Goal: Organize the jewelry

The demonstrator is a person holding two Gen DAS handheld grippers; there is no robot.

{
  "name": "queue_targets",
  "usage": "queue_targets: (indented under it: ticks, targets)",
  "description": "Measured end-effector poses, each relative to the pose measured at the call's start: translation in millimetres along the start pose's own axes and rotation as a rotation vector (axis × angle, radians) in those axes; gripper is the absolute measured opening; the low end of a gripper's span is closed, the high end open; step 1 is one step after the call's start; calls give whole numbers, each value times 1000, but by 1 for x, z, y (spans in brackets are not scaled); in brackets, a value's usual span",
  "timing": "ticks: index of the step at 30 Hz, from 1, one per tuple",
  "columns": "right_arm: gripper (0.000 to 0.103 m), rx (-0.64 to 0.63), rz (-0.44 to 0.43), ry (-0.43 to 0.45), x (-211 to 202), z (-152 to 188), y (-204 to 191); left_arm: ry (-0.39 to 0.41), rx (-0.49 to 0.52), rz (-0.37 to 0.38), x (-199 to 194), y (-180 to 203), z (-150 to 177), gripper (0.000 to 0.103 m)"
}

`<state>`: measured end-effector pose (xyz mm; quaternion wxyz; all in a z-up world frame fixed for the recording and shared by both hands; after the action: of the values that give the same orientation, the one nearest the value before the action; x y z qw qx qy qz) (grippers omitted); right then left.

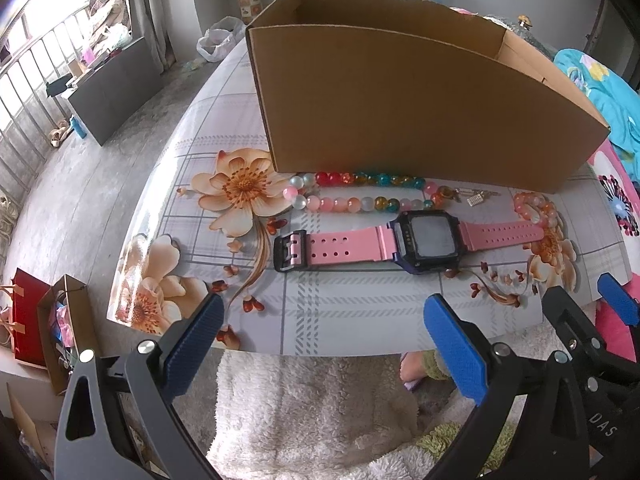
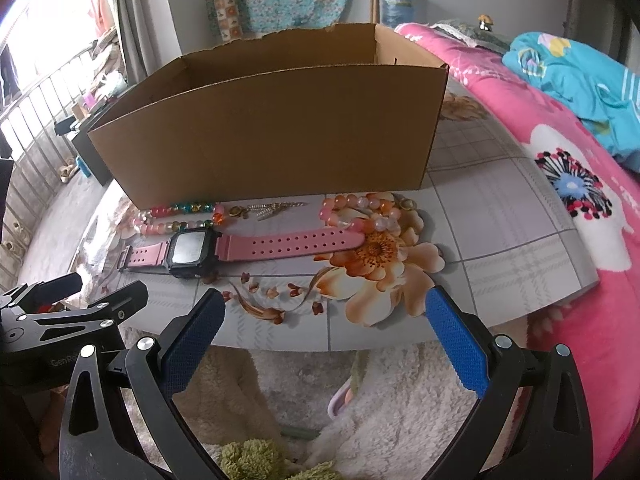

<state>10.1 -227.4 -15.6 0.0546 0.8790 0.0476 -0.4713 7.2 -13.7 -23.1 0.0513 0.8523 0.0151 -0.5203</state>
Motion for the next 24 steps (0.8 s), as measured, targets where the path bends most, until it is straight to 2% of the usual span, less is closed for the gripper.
queue_targets:
  ticks: [24]
  targets:
    - [96, 7, 6, 5, -2, -4, 4, -7, 6, -14, 2, -4, 2, 99]
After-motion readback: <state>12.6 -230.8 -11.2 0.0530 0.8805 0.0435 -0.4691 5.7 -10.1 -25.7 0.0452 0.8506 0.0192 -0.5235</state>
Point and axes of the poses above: each gripper's, at about its wrist camera, not at the fingertips, and x roughly the way its jaws point, y to its right, z to its underside, the point moved 1 cm from there along x, roughly the way its jaws point, and after that the axes turned 9 degrees about -x, right-handed, at the moved point
